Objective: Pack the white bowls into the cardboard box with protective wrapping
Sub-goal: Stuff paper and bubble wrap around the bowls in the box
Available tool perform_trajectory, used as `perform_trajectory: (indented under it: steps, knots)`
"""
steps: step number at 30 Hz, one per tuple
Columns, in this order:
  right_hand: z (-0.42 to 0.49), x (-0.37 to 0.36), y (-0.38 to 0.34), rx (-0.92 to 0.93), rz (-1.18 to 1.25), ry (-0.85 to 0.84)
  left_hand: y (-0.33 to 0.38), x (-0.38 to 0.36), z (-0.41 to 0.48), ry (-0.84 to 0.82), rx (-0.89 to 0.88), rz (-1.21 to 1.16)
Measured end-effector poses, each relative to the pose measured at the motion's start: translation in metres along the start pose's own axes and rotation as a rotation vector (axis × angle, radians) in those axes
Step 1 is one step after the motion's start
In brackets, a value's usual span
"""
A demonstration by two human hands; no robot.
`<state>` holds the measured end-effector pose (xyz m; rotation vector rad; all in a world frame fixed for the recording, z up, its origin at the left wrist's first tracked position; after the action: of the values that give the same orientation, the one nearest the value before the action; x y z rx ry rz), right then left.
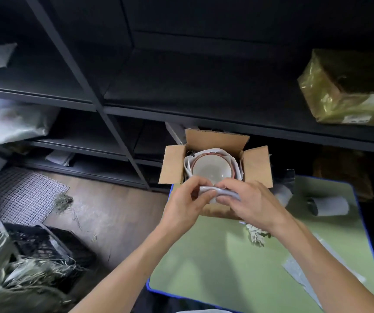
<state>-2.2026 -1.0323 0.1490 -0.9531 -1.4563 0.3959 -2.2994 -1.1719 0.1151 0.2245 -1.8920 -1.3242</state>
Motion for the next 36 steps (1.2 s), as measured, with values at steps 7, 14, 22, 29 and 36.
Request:
perform_trajectory:
  steps: [7, 14, 22, 29, 36]
  knots:
    - [0.025, -0.019, -0.018, -0.069, -0.059, 0.114, -0.027, 0.039, 0.02, 0.009, 0.005, 0.095]
    - [0.029, -0.017, -0.018, -0.185, -0.228, 0.197, -0.042, 0.044, 0.038, 0.034, -0.028, 0.451]
    - [0.034, -0.011, -0.007, -0.182, -0.236, 0.187, -0.022, 0.001, 0.048, 0.154, -0.213, 0.979]
    - [0.041, 0.008, 0.012, -0.133, -0.208, 0.152, -0.018, -0.009, 0.072, 0.146, -0.076, 1.019]
    - [0.073, 0.017, 0.009, 0.165, -0.267, 0.085, -0.027, -0.007, 0.069, 0.2, -0.021, 0.955]
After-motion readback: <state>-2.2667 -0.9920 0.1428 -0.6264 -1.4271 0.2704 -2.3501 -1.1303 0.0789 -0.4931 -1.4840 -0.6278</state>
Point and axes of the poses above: each hand's wrist, its own z-axis towards the middle knuckle, its own x-axis out of the back of the hand, y = z × x, the point moved 4 cm from there along z, towards the middle knuckle, and after that the axes turned 15 degrees about z, right-handed, at the moved point
